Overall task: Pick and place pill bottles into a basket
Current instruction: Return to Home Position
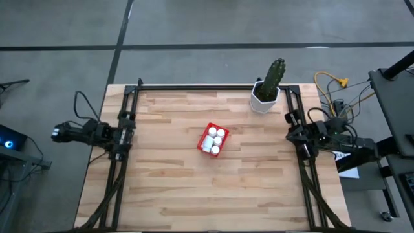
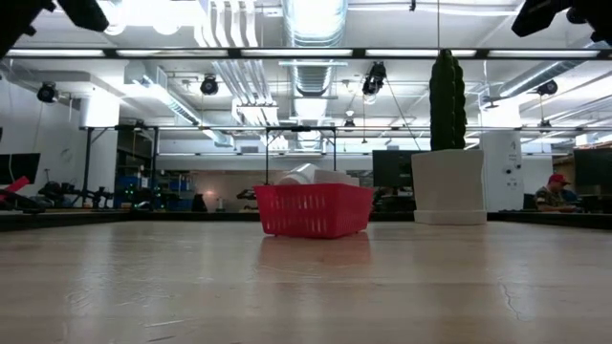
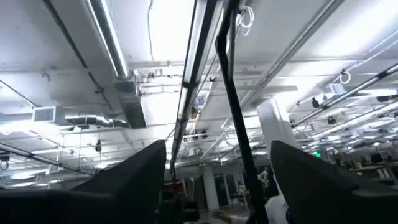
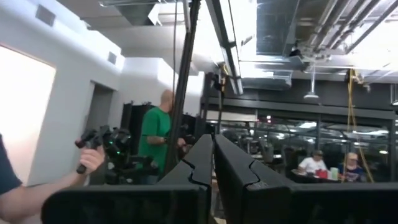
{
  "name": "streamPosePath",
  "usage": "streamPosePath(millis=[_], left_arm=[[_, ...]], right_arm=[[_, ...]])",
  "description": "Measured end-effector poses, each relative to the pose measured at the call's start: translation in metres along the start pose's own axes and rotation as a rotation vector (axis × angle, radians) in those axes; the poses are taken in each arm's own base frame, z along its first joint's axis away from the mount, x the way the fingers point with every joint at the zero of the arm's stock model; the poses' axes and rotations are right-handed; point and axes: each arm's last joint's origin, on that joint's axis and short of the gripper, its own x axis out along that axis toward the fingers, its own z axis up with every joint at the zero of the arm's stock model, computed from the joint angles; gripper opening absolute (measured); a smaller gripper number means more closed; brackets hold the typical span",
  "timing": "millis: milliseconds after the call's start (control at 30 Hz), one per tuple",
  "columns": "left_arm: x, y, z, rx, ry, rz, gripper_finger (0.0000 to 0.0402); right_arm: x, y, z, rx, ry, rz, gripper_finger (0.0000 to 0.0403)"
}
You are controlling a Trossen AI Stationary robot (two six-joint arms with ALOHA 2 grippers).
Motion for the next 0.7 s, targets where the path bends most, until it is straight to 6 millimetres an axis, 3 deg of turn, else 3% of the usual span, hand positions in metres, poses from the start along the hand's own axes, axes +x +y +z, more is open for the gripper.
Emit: streamPosePath(millis=[433, 700], left_arm=[[-0.009, -0.004, -0.016, 0.001, 0.093, -0.053, 0.0271], [-0.015, -0.003, -0.044, 0.089, 0.407, 0.064, 0.0271]], right_arm=[[-0.007, -0.003, -0.028, 0.004, 0.047, -0.091, 0.0009], [-0.010, -0.005, -0.045, 0.034, 0.215, -0.112, 0.0009]])
